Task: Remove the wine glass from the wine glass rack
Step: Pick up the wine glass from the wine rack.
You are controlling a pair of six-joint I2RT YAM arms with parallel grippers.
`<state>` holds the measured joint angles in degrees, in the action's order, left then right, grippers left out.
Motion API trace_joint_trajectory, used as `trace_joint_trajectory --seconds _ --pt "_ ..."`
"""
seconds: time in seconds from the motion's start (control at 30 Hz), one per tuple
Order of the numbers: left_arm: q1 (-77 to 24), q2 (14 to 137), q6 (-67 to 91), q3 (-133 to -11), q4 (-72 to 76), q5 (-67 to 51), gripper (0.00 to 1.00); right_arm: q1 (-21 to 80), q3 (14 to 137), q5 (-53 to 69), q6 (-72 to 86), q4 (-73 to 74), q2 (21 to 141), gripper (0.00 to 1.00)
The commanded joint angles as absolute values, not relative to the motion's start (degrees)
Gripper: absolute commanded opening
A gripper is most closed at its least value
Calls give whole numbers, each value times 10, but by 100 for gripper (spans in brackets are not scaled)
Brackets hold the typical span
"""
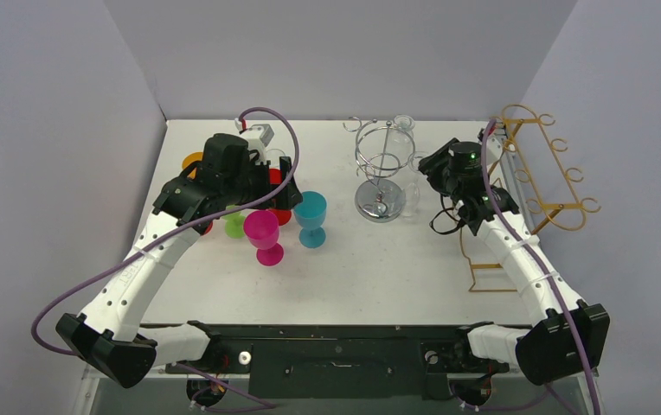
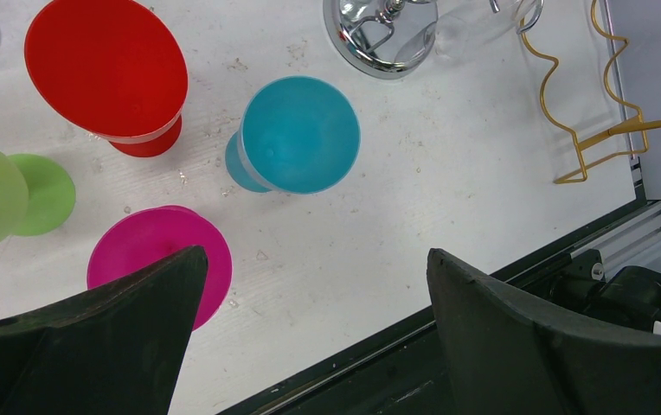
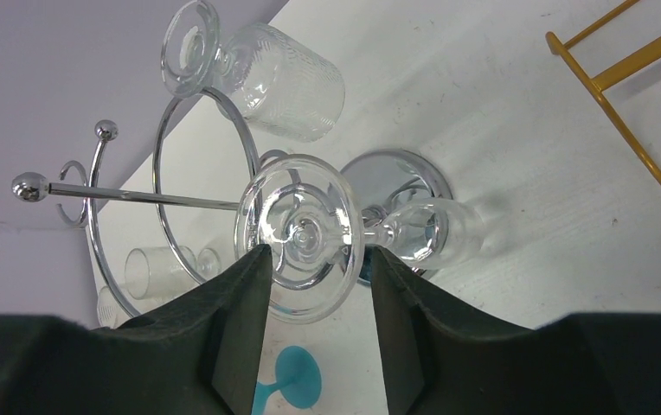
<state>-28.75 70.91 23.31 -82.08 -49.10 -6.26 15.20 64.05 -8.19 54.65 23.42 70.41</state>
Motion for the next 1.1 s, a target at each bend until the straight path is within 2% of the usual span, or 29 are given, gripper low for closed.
trace_joint_trajectory --seconds 0.0,0.17,0.67,0.93,1.07 --pt "-287 697 233 -843 -473 -59 96 159 635 -98 550 195 710 42" --pt "-287 697 232 -843 -473 -59 96 160 634 -102 548 188 715 39" --pt "-286 700 230 -845 -474 -59 96 160 637 -120 534 195 721 19" --pt "-287 701 232 -846 -472 -59 96 160 637 -128 533 202 705 14" --pt "-287 701 232 -849 -473 -58 96 160 637 -127 533 202 702 8"
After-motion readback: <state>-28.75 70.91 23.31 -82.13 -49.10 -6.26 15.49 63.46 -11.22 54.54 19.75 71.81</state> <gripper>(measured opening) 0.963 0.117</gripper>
